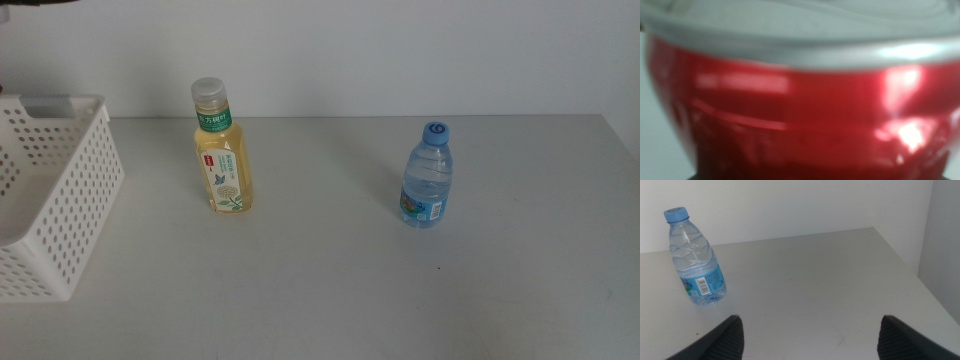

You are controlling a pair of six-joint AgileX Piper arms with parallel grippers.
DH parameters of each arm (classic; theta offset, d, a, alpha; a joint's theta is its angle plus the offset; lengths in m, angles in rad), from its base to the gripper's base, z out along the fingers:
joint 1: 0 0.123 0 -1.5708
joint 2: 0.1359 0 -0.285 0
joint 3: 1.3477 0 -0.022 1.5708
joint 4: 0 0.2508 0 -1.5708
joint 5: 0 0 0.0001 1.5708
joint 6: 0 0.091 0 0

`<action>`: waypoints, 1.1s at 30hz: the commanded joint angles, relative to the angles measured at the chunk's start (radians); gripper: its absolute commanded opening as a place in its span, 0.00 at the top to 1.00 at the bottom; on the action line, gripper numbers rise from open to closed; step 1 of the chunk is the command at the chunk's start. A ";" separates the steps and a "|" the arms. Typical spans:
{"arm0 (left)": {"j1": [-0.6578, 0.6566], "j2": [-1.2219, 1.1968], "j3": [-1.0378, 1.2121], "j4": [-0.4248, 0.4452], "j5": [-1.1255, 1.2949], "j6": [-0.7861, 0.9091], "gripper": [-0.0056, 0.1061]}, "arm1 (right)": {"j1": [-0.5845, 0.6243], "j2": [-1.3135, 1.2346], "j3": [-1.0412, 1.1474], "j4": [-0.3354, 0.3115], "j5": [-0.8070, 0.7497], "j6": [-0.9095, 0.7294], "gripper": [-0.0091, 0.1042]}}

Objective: Use arms to grab the bottles and put them into the dustbin to the left of the table.

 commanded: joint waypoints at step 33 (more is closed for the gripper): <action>0.015 0.385 -0.074 0.041 -0.168 0.014 0.18 | -0.004 -0.022 -0.010 -0.012 -0.073 -0.005 0.09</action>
